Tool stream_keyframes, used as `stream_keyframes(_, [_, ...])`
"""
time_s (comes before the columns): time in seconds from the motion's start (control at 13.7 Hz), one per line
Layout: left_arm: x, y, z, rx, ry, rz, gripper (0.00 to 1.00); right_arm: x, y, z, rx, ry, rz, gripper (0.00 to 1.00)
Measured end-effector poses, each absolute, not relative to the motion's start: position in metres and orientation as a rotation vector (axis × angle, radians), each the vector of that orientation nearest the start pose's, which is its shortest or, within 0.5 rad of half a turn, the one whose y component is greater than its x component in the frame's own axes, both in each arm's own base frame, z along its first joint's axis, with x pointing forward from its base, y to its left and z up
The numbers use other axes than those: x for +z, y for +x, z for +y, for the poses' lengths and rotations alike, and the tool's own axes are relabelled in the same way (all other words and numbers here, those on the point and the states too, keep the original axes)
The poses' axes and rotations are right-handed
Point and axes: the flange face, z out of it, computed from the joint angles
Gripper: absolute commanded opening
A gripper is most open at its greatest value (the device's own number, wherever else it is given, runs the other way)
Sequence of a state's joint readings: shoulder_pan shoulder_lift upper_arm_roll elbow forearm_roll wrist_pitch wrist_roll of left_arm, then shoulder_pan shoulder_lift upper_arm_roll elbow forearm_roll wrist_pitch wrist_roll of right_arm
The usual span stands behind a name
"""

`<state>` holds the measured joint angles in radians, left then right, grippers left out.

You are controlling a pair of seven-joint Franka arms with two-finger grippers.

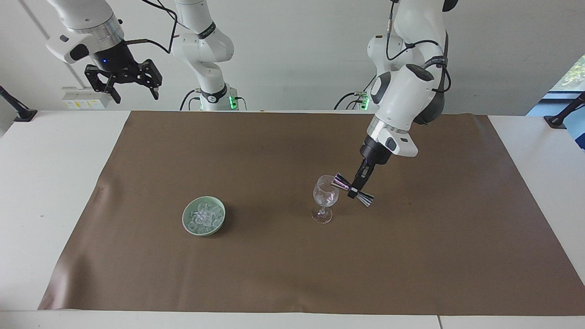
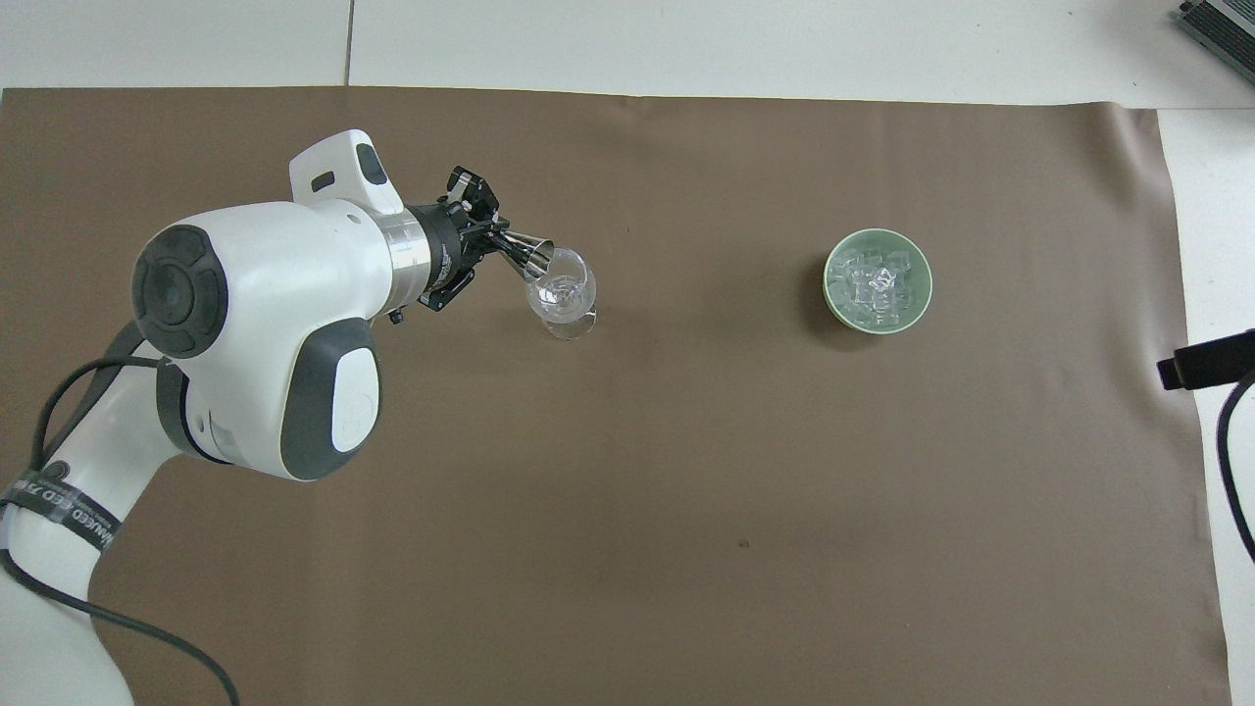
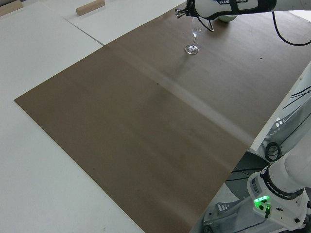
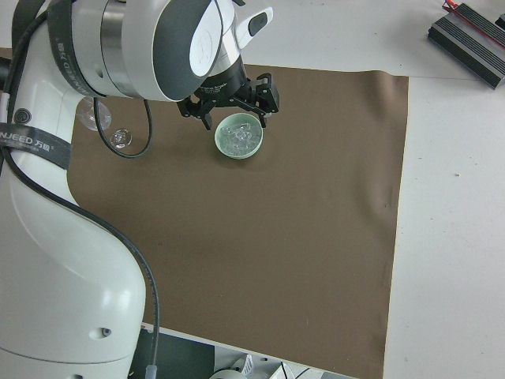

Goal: Pour wine and add ice with both arms
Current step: 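Hold the silver cup tipped into the clear glass with the left gripper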

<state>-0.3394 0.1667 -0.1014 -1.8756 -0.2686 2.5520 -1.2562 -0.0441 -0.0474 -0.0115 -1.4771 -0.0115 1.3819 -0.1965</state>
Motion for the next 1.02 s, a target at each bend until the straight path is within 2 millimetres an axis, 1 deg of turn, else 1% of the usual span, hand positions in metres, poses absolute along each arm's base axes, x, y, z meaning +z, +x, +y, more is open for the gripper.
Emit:
stream_keyframes(0.8, [0.4827, 0.5837, -0.2698, 0.262, 2.311, 1.235, 0.00, 0.6772, 0.5179, -0.0304, 0.077, -3.138, -0.218, 1.00])
stream_keyframes(1.02, [0.4836, 0.5808, -0.2765, 0.264, 2.319, 1.222, 0.00, 0.6772, 0.5179, -0.0304, 0.077, -3.138, -0.218, 1.00])
